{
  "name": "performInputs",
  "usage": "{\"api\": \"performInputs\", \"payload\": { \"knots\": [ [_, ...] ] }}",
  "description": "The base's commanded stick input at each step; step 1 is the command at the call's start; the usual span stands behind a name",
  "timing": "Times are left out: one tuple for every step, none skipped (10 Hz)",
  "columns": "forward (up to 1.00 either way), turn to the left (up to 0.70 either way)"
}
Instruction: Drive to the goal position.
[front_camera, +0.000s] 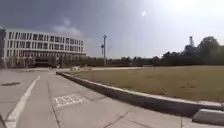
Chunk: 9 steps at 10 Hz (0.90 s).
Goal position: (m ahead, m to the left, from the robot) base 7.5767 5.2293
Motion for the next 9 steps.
{"api": "performInputs", "payload": {
  "knots": [
    [0.70, 0.35],
    [0.70, 0.35],
    [0.70, 0.35],
    [0.70, 0.35],
    [0.70, 0.35],
    [0.70, 0.35],
    [0.70, 0.35],
    [0.70, 0.35],
    [0.70, 0.35]
  ]
}}
